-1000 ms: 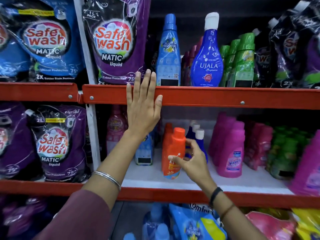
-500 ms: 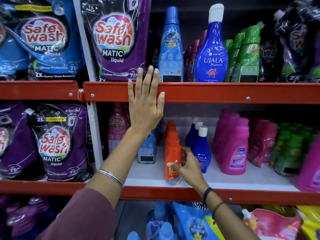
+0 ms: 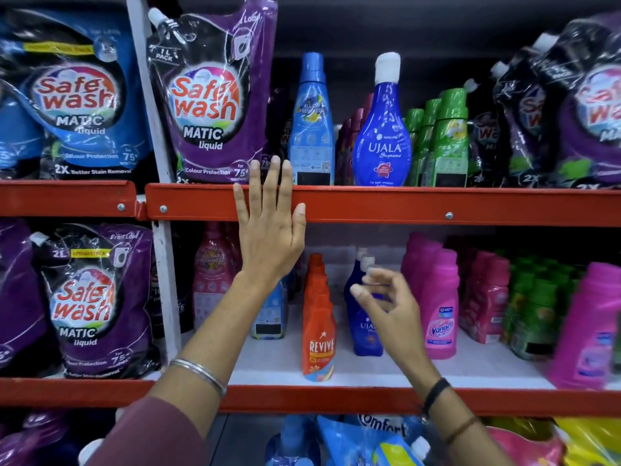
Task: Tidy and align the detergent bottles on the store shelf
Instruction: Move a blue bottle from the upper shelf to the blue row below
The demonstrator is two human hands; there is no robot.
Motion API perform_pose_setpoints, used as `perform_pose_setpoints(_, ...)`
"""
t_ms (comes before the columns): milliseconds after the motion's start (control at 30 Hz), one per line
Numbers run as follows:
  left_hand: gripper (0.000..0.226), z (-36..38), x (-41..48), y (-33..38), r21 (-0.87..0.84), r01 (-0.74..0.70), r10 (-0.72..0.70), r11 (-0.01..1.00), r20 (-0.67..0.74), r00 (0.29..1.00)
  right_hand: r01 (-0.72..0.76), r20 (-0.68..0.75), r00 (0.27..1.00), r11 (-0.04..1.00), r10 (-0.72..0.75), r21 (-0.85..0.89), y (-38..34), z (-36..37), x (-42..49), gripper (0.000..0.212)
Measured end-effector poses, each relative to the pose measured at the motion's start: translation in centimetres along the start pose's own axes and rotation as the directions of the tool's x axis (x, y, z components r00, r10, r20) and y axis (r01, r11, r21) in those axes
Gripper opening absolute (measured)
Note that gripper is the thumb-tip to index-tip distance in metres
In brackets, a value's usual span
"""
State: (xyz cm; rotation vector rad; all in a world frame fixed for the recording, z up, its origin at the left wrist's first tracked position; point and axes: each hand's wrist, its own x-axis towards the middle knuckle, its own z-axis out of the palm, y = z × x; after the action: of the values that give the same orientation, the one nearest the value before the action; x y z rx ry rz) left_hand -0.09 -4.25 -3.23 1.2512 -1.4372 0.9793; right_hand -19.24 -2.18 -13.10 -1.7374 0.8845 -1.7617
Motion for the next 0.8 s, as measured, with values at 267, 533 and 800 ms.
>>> perform_pose_setpoints(267, 0.061, 0.9, 0.7, 4.5, 0.014, -0.055, 0.055, 0.998, 0.039, 0.998, 0.363, -0.231, 0.904, 0.931, -0.360, -0.031, -9.6, -4.2, 8.0, 0.020)
perform_pose_setpoints(533, 0.060, 2.0, 0.6, 6.3, 0.039, -0.044, 0.045, 0.998, -0.007, 0.999, 0.245, 0.043, 0.969, 0.922, -0.244, -0.300, -13.0, -3.7, 16.1, 0.060)
perform_pose_setpoints(800, 0.060, 2.3, 0.6, 6.1, 0.062, -0.061, 0.063, 0.996, -0.030, 0.998, 0.236, -0.042, 0.968, 0.954, -0.247, -0.185, -13.5, -4.0, 16.3, 0.050)
